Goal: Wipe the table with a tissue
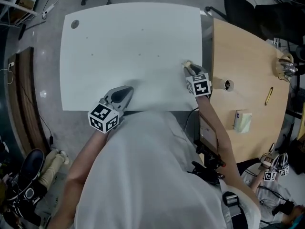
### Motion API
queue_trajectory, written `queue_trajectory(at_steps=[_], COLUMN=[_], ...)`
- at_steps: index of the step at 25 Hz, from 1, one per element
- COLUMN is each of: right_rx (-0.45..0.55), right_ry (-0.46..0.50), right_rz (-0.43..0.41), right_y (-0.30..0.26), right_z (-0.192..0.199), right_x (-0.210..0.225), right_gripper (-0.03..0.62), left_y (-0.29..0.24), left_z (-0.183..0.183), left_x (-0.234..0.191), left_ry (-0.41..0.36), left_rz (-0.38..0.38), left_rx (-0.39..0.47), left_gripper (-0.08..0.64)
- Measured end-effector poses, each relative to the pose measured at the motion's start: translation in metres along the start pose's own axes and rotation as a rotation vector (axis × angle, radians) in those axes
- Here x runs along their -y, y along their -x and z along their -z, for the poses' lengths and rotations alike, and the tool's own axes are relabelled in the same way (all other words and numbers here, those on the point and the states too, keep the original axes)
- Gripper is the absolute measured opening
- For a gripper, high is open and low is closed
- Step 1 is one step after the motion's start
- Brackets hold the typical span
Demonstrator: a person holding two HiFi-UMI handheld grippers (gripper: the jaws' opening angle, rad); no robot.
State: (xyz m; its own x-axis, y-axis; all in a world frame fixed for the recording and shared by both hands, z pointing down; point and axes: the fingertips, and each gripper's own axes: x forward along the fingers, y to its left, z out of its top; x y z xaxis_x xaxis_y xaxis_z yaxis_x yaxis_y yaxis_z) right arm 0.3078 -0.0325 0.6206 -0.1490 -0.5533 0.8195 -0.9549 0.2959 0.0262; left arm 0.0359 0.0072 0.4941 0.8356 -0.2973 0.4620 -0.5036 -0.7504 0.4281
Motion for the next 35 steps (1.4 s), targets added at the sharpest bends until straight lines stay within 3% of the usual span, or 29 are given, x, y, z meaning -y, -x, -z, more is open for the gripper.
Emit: queue_trajectory(at_steps=[5, 13, 24, 31, 35], right_rx=[-0.051, -0.114, -0.092, -0.022, -0.014], right_ry=[0.065, 0.150, 0.299, 0.374, 0.426], right_rz=[-0.029, -0.010, -0.046, -0.159, -0.295], right_y=[-0.008, -0.011, -0.017, -0.018, -0.012], right_z=[0.000, -0.002, -0.013, -0.019, -0.011], right_x=[0.001, -0.004, -0.022, -0.058, -0.092], right_gripper=[0.110, 0.110, 0.100, 0.097, 0.097], left_y=[0.000, -0.002, 0.006, 0.003, 0.002], left_z=[0.004, 0.006, 0.011, 0.008, 0.005], left_x=[0.002, 0.003, 0.005, 0.010, 0.010], left_ry=[0.019, 0.040, 0.051, 0.036, 0.025], left_rz=[-0.022, -0.047, -0.079, -0.073, -0.072], left_rx=[-0.002, 0.005, 0.012, 0.006, 0.007], left_gripper=[0.008, 0.008, 0.008, 0.008, 0.008])
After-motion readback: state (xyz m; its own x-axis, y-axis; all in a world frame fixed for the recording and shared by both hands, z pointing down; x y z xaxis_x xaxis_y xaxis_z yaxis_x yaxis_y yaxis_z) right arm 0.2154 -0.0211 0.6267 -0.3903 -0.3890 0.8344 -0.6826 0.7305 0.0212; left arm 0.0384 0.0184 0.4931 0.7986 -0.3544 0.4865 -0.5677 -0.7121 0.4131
